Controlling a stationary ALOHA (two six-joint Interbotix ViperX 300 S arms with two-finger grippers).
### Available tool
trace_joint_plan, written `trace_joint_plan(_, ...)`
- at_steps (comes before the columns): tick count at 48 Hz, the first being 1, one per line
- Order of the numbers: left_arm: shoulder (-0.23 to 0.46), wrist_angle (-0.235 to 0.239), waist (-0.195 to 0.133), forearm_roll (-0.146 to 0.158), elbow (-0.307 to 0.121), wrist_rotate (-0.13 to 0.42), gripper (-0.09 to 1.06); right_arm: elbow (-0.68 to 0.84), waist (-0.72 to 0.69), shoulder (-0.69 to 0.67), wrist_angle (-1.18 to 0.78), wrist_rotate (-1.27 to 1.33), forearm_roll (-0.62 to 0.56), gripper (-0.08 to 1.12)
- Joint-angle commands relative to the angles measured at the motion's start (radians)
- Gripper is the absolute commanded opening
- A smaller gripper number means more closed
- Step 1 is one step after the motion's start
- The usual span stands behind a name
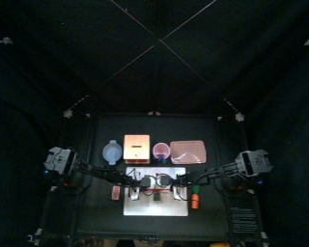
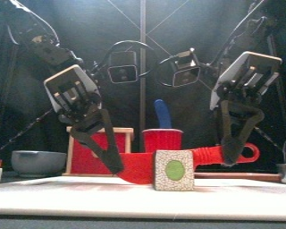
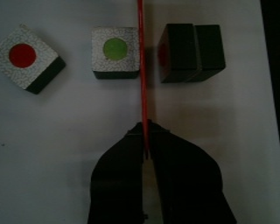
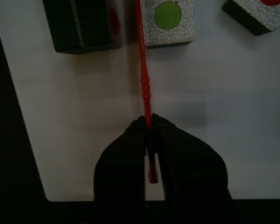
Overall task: Cut the sushi into 4 pieces with the knife
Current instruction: Cut the sushi into 4 pieces
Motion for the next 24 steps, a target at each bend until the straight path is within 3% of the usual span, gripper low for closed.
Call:
trace_joint_plan(1, -0.003, 0.014, 0.011, 0.018, 0.009, 0.003, 0.43, 0.008, -0.009, -0.015, 0.008, 0.002, -0.015, 0.31)
trace_joint_plan(13, -0.003, 0.012, 0.052, 0.069, 0.009, 0.003, 0.43, 0.008, -0.043, -0.015, 0.008, 0.002, -0.043, 0.31)
trace_joint_plan(24, -0.003, 0.014, 0.078, 0.094, 0.011, 0.003, 0.43, 0.009, -0.064, -0.014, 0.008, 0.002, -0.060, 0.31)
